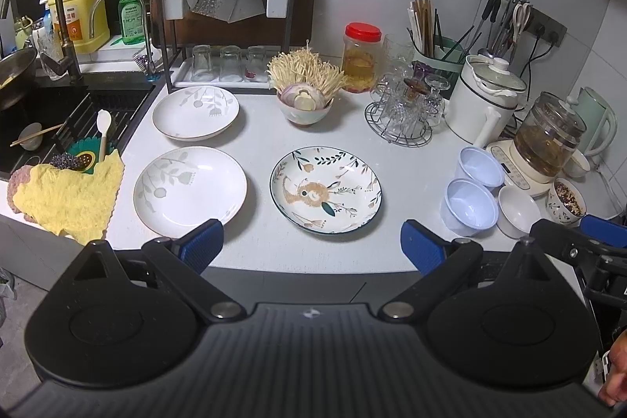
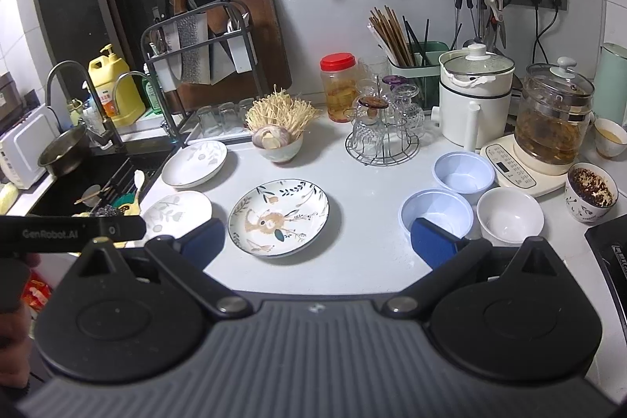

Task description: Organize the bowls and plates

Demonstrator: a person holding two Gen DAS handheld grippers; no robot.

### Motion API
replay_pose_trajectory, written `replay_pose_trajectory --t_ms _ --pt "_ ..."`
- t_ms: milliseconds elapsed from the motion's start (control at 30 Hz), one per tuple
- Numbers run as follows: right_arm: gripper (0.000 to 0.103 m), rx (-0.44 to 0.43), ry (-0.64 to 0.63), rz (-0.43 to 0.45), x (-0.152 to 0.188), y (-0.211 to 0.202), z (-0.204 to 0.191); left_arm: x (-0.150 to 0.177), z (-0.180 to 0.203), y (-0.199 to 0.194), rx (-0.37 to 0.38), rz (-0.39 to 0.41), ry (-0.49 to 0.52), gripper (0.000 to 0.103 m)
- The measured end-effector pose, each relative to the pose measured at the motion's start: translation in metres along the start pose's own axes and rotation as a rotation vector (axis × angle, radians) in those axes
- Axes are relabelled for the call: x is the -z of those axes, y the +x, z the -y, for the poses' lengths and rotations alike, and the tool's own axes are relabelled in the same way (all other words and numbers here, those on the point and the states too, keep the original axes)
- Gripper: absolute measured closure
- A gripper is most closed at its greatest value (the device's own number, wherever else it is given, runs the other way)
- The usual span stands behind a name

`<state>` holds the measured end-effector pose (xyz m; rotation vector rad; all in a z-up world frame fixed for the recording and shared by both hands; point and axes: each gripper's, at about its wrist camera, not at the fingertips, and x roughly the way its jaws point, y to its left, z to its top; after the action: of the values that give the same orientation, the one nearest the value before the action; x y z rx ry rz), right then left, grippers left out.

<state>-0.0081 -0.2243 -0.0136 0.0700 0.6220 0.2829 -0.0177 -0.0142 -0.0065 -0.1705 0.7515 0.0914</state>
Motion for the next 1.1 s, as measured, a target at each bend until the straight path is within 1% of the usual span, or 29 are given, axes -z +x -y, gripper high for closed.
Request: replay_pose_trajectory --t_ms 200,433,533,633,767,833,967,1100 --pt "0.0 -0.005 -0.008 0.002 -0.001 0.0 -0.002 0.001 -0.004 0.001 0.01 -0.006 -0.009 0.004" --pt "0.0 -0.022 -0.017 0.007 -0.002 0.001 -0.008 0.001 -0.012 0.004 -0.011 -0.007 -0.054 0.004" --pt "0.0 -0.029 0.0 -0.018 -0.002 0.007 -0.009 0.0 -0.015 0.005 -0.01 -0.01 -0.068 0.004" --pt "0.0 -0.03 -0.002 -0.018 -0.002 0.009 -0.012 0.0 -0.018 0.008 0.005 -0.002 -0.068 0.004" --pt "0.0 -0.013 0.031 -0.026 -0.001 0.015 -0.012 -0.002 -0.024 0.02 0.032 -0.018 -0.068 0.004" --pt "0.0 0.007 0.039 -0.021 -0.001 0.018 -0.015 -0.006 -0.027 0.026 0.045 -0.027 -0.059 0.004" --pt "0.0 0.016 0.052 -0.012 -0.004 0.025 -0.025 -0.015 -0.036 0.037 0.07 -0.034 -0.04 0.004" --pt "0.0 0.03 0.063 -0.02 -0.007 0.035 -0.037 -0.026 -0.051 0.049 0.085 -0.047 -0.034 0.004"
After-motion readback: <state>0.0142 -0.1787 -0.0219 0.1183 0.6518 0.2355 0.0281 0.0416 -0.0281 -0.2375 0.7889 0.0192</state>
